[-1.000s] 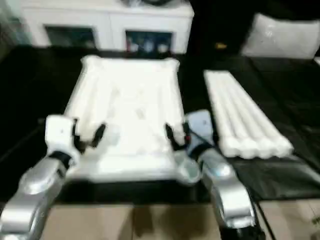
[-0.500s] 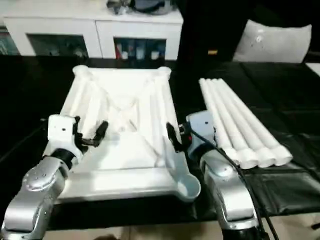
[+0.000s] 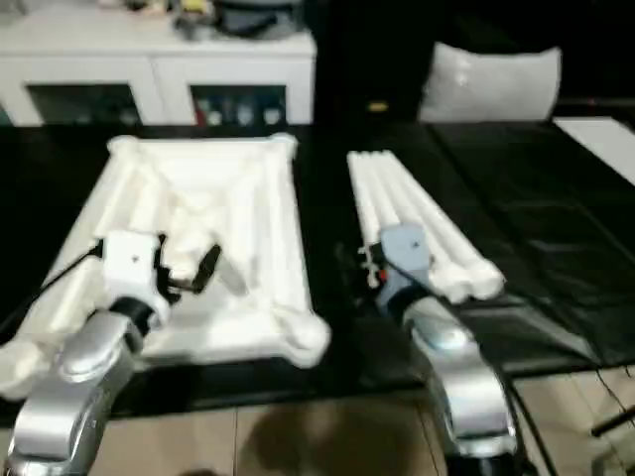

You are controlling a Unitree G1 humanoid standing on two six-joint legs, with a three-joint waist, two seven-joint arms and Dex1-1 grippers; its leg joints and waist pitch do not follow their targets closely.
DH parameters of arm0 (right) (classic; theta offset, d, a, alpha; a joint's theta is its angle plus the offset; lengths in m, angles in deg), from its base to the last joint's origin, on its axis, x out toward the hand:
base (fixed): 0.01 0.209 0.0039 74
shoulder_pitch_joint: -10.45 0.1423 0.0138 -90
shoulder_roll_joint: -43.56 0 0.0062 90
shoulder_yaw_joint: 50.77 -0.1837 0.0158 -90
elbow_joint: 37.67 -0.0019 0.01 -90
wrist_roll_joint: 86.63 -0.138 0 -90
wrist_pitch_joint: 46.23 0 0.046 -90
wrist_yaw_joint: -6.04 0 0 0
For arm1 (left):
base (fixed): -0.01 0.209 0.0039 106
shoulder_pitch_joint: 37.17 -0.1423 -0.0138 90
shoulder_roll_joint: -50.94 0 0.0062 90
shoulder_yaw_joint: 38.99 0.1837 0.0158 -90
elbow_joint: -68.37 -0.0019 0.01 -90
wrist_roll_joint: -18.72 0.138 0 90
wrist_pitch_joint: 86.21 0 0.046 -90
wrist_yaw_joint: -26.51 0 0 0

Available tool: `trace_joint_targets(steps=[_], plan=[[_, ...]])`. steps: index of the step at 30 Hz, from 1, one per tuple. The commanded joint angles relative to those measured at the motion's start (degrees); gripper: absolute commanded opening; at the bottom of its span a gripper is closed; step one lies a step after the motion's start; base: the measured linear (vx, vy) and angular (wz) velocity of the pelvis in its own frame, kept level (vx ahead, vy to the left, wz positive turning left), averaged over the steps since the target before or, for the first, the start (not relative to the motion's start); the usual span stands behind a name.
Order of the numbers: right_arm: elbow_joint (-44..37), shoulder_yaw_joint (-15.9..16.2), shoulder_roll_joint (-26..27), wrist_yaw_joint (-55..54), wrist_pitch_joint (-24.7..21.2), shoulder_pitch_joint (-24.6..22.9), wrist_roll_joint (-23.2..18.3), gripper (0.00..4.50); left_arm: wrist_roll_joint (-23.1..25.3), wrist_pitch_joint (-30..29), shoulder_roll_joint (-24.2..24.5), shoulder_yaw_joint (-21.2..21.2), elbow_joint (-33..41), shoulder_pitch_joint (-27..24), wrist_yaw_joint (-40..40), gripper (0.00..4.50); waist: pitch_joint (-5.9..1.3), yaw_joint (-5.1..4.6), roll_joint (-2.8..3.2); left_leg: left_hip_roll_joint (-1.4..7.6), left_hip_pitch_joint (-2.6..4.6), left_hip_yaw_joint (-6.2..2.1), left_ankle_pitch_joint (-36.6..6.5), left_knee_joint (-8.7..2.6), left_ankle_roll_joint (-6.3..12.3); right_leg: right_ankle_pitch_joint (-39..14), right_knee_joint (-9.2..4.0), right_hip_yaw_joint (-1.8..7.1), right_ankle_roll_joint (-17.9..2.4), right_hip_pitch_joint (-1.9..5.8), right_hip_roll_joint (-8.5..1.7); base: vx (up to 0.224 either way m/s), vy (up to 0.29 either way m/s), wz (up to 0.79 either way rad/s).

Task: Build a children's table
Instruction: Move to table

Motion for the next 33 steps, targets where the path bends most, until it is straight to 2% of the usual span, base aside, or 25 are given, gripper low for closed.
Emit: trace_joint_targets(steps=[1, 2, 3, 4, 5, 6, 7, 8, 9, 10, 11, 12, 13, 14, 15, 16, 17, 18, 19, 21, 22, 25, 28, 32, 33], plan=[[0.35, 0.56, 0.37, 0.32, 0.12, 0.53, -0.20, 4.50, 0.67, -1.01, 0.97, -0.65, -0.05, 0.25, -0.48, 4.43, -2.32, 1.70, 0.52, 4.77, -1.17, -2.29, 0.80, -3.66, 4.68, -16.19, -10.16, 5.39, 11.39, 3.60, -9.71, -0.031, -0.083, -0.06], [0.60, 0.60, 0.31, 0.32, 0.32, 0.59, -0.08, 4.50, 0.52, -1.18, 0.92, -0.69, -0.21, 0.33, -0.65, 4.43, -2.71, 1.40, 1.53, 7.42, -1.04, -3.80, -1.18, -4.68, 4.87, -13.69, -8.98, 3.75, 11.54, 3.21, -8.27, -0.031, -0.083, -0.06], [0.89, 0.65, 0.26, 0.30, 0.52, 0.64, 0.00, 4.50, 0.48, -1.13, 0.83, -0.63, -0.41, 0.31, -0.82, 4.43, -2.84, 1.16, 1.71, 10.66, 0.37, -5.27, -4.65, -5.75, 5.59, -10.39, -7.80, 3.89, 8.46, 2.55, -9.64, 0.000, 0.000, 0.00], [0.96, 0.66, 0.25, 0.31, 0.57, 0.64, 0.00, 4.50, 0.53, -1.06, 0.81, -0.56, -0.46, 0.27, -0.86, 4.43, -2.51, 1.26, 1.48, 10.69, -0.36, -5.16, -6.59, -6.02, 5.12, -9.17, -7.57, 4.40, 6.06, 2.92, -11.05, 0.000, 0.000, 0.00], [1.03, 0.56, 0.34, 0.15, 0.70, 0.59, -0.13, 4.50, 0.55, -0.91, 0.64, -0.59, -0.58, 0.30, -0.80, 4.43, -2.25, 1.44, 1.00, 9.52, -0.52, -4.28, -7.48, -5.72, 4.23, -11.45, -8.31, 4.64, 5.43, 2.79, -11.33, 0.000, 0.000, 0.00], [1.09, 0.47, 0.41, 0.07, 0.75, 0.55, -0.25, 4.50, 0.63, -0.78, 0.52, -0.54, -0.70, 0.39, -0.65, 4.43, -1.73, 1.99, 0.20, 5.52, -0.92, -1.56, -5.83, -4.03, 2.00, -20.47, -10.29, 4.31, 7.08, 3.23, -11.17, 0.000, 0.000, 0.00], [1.09, 0.68, 0.25, 0.11, 0.54, 0.56, 0.05, 4.50, 0.91, -0.49, 0.61, -0.28, -0.78, 0.52, -0.41, 4.43, -1.60, 2.96, 0.50, 4.45, -0.62, -0.51, -2.31, -3.74, 1.62, -26.83, -11.35, 3.74, 9.33, 2.90, -10.30, 0.000, 0.000, 0.00], [1.10, 0.96, 0.06, -0.10, 0.73, 0.64, 0.67, 4.50, 1.09, -0.27, 0.70, -0.12, -0.80, 0.57, -0.31, 4.43, -1.63, 3.04, 0.48, 4.81, -0.55, -0.42, -1.69, -4.26, 1.77, -26.88, -11.46, 3.35, 10.04, 2.72, -9.50, 0.000, 0.000, 0.00], [1.21, 1.06, -0.04, -0.20, 0.91, 0.75, 1.16, 4.50, 1.13, -0.12, 0.81, 0.04, -0.90, 0.67, -0.18, 4.43, -2.10, 2.90, 0.98, 6.57, -0.19, -1.16, -1.54, -5.37, 1.82, -21.81, -10.84, 2.64, 10.09, 2.75, -8.60, 0.000, 0.000, 0.00], [1.41, 0.80, 0.26, -0.42, 0.70, 1.15, 1.08, 4.50, 1.24, -0.15, 0.70, -0.05, -1.05, 0.76, 0.35, 4.43, -2.40, 2.84, 0.75, 7.99, -2.65, -5.01, -1.87, -7.12, 3.95, -10.63, -7.64, 0.28, 5.69, 5.14, -10.52, 0.000, 0.000, 0.00], [1.57, 0.56, 0.53, -0.54, 0.53, 1.44, 0.92, 4.50, 1.30, -0.22, 0.60, -0.14, -1.15, 0.81, 0.75, 4.43, -2.97, 2.40, 2.43, 9.22, -1.91, -6.91, -2.90, -7.91, 5.32, -6.05, -6.63, -0.53, 2.66, 4.58, -9.67, 0.000, 0.000, 0.00], [1.56, 0.55, 0.55, -0.53, 0.52, 1.46, 0.89, 4.50, 1.31, -0.23, 0.60, -0.16, -1.17, 0.82, 0.78, 4.43, -3.43, 0.61, 3.40, 12.21, 1.07, -11.67, -5.50, -8.76, 7.70, -0.67, -2.52, -0.60, -0.54, 2.16, -7.72, 0.061, 0.016, 0.45], [1.30, 0.83, 0.60, 0.04, 0.16, 1.80, 0.55, 4.50, 0.61, -0.91, -0.03, -1.42, -1.92, 1.02, 1.52, 4.43, -2.83, -0.77, 3.46, 11.47, 2.06, -13.74, -3.81, -9.01, 11.06, -1.72, -0.33, 1.13, -2.86, -0.07, -6.70, 0.068, -0.004, 0.69], [1.22, 1.11, 0.40, 0.28, 0.12, 1.80, 0.60, 4.50, 0.19, -1.16, -0.31, -1.89, -2.15, 1.08, 1.58, 4.43, -2.47, -0.90, 2.94, 10.41, 1.71, -13.58, -3.85, -9.01, 11.55, -1.30, -0.35, 2.24, -4.39, -0.22, -6.81, 0.068, -0.004, 0.69], [1.02, 1.11, 0.31, 0.66, 0.13, 1.53, 0.21, 4.50, 0.16, -1.74, -0.17, -1.97, -2.36, 1.29, 1.40, 4.43, -2.16, -1.34, 2.84, 11.76, 2.46, -9.77, -5.77, -7.90, 9.44, 0.46, -1.91, 4.07, -7.39, -0.71, -8.09, 0.042, -0.046, 0.64], [0.93, 0.74, 0.47, 0.68, 0.19, 1.29, -0.25, 4.50, 0.37, -2.00, 0.12, -1.86, -2.39, 1.49, 1.13, 4.43, -1.79, -1.21, 1.99, 9.33, 0.64, -8.02, -5.74, -6.65, 8.60, 2.48, -4.75, 5.71, -11.91, 0.90, -10.04, 0.037, -0.096, 0.28], [0.87, 0.55, 0.52, 0.64, 0.12, 1.16, -0.43, 4.50, 0.27, -2.11, 0.20, -2.00, -2.37, 1.62, 0.92, 4.43, -2.06, -0.52, 1.21, 6.44, -0.75, -5.71, -3.85, -4.81, 7.55, 4.69, -6.25, 6.61, -12.98, 2.18, -11.47, 0.037, -0.096, 0.28], [0.89, 0.49, 0.45, 0.66, 0.10, 1.12, -0.46, 4.50, 0.11, -2.13, 0.20, -2.17, -2.35, 1.73, 0.77, 4.43, -2.04, 1.54, -0.27, 2.98, -1.34, -2.08, 1.19, -2.04, 3.93, -1.11, -8.04, 6.74, -5.88, 3.68, -12.89, 0.017, -0.105, 0.05], [0.97, 0.56, 0.28, 0.73, 0.16, 1.10, -0.35, 4.50, -0.34, -2.26, 0.13, -2.46, -2.29, 1.80, 0.50, 4.43, -1.96, 2.85, -0.26, 3.16, -1.95, -1.56, 3.09, -2.13, 2.56, -9.04, -8.54, 7.47, 2.63, 4.04, -12.15, -0.002, -0.087, 0.01], [1.17, 0.51, 0.22, 0.82, 0.20, 1.26, -0.23, 4.50, -1.04, -2.40, 0.11, -2.50, -2.27, 1.81, -0.37, 4.43, -2.03, 3.12, 0.74, 4.79, -2.04, -1.37, 4.80, -4.30, 1.60, -9.86, -8.09, 5.27, 5.50, 3.69, -9.41, -0.001, -0.043, 0.00], [1.27, 0.59, 0.19, 1.00, 0.27, 1.41, -0.14, 4.50, -1.29, -2.49, 0.38, -2.21, -2.27, 1.82, -1.02, 4.43, -2.32, 3.05, 1.30, 6.43, -1.24, -1.76, 3.04, -5.06, 0.64, -7.85, -7.55, 4.58, 4.91, 3.07, -8.37, 0.000, 0.000, 0.00], [1.74, 0.97, -0.33, 2.20, 0.99, 1.95, -0.14, 4.50, -1.89, -2.45, 1.49, -1.37, -2.39, 1.93, -3.27, 4.43, -3.14, 2.31, 2.00, 9.50, -0.21, -3.44, 1.22, -6.42, 1.56, 3.35, -5.33, 4.35, -1.04, 3.15, -9.21, 0.000, 0.000, 0.00], [2.72, 0.88, -1.36, 3.68, 2.00, 2.78, -0.70, 4.50, -2.01, -1.66, 3.66, -0.80, -3.78, 2.76, -6.51, 4.43, -2.62, 2.43, 1.73, 8.26, -0.66, -2.23, -2.56, -6.41, 1.51, 2.18, -6.17, 4.69, -4.71, 3.39, -10.12, 0.000, 0.000, 0.00], [3.80, 1.35, -3.52, 7.94, 3.09, 3.75, -1.63, 4.50, -2.66, 1.00, 7.62, 0.41, -6.20, 4.51, -13.19, 4.43, -2.36, 2.68, 1.84, 8.29, 0.01, -1.50, -6.13, -6.71, 0.01, -6.96, -7.03, 4.75, -4.35, 2.81, -9.84, 0.000, 0.000, 0.00], [3.96, 2.07, -4.80, 11.05, 3.54, 4.02, -2.28, 4.50, -2.80, 2.07, 9.79, 1.09, -7.50, 5.48, -16.57, 4.43, -2.28, 2.65, 2.35, 8.57, 0.04, -1.63, -7.42, -6.95, -0.33, -7.62, -7.04, 4.73, -4.40, 2.59, -9.77, 0.000, 0.000, 0.00]])
